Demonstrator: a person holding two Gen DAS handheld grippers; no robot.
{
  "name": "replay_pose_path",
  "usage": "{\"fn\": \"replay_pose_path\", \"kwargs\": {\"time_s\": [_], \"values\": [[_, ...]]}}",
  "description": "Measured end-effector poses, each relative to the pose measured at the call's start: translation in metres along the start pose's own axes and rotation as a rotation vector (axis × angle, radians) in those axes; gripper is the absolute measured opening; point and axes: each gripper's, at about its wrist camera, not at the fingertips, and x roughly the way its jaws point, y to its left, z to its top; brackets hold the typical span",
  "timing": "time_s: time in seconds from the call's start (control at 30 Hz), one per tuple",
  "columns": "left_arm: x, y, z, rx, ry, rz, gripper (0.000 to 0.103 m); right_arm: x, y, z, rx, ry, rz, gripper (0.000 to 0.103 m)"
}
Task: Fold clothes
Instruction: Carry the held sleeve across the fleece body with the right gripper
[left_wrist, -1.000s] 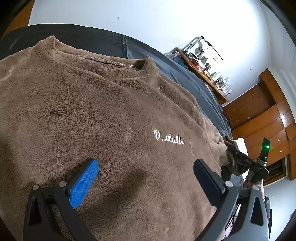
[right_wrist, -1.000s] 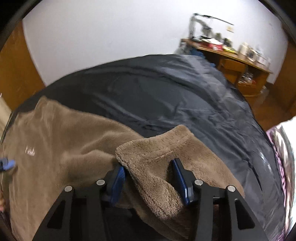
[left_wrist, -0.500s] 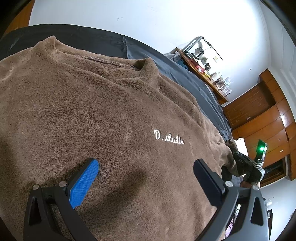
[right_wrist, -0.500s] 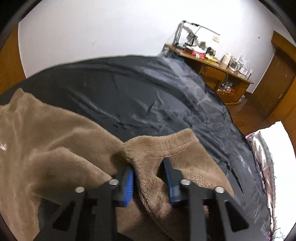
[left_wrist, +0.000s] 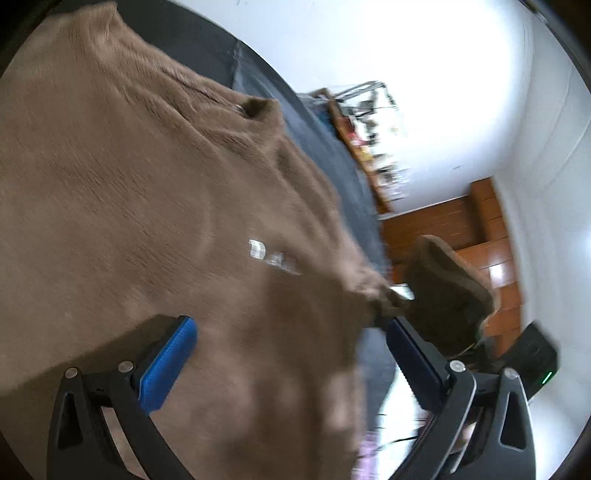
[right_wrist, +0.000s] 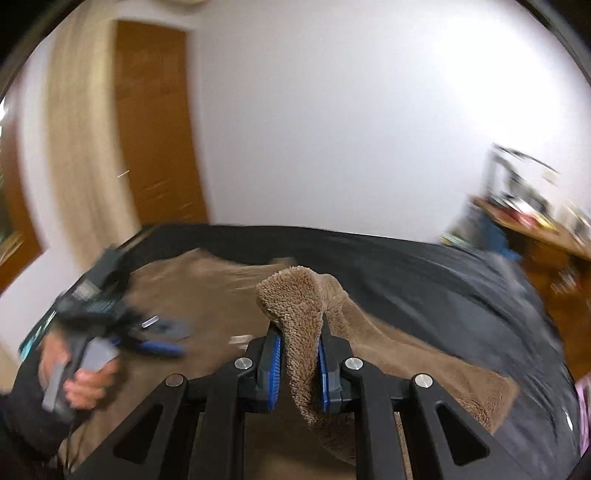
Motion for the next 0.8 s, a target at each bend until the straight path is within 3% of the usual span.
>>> {"fn": "replay_pose_path", "kwargs": {"time_s": [0.1, 0.2, 0.3, 0.33, 0.37, 0.4, 0.47, 0.57, 0.8], "values": [[0.000, 0.001, -0.001, -0.018, 0.022, -0.063, 0.103, 0.029, 0.046, -0.011, -0.117, 0.076, 0.079, 0.021], [0.005, 0.004, -0.003, -0.033, 0.048, -0.060, 0.103, 0.061, 0.072, -0.038, -0.214, 0.204, 0.089, 0.022], [0.010, 0.005, -0.004, -0.035, 0.064, -0.042, 0.103, 0.076, 0.079, -0.062, -0.251, 0.279, 0.111, 0.023], [0.010, 0.004, -0.005, -0.030, 0.064, -0.039, 0.103, 0.075, 0.079, -0.067, -0.255, 0.279, 0.109, 0.025], [0.010, 0.003, -0.005, -0.025, 0.064, -0.036, 0.103, 0.073, 0.077, -0.070, -0.252, 0.275, 0.117, 0.034], [0.010, 0.002, -0.005, -0.021, 0.064, -0.033, 0.103, 0.070, 0.075, -0.072, -0.240, 0.268, 0.128, 0.058], [0.011, 0.000, -0.004, -0.013, 0.065, -0.027, 0.103, 0.057, 0.067, -0.076, -0.213, 0.210, 0.125, 0.083], [0.014, -0.002, -0.005, 0.012, 0.066, -0.024, 0.103, 0.039, 0.055, -0.077, -0.155, 0.150, 0.147, 0.083], [0.034, -0.016, -0.011, 0.120, 0.089, 0.046, 0.103, 0.024, 0.034, -0.092, 0.008, 0.106, 0.201, 0.083]]}}
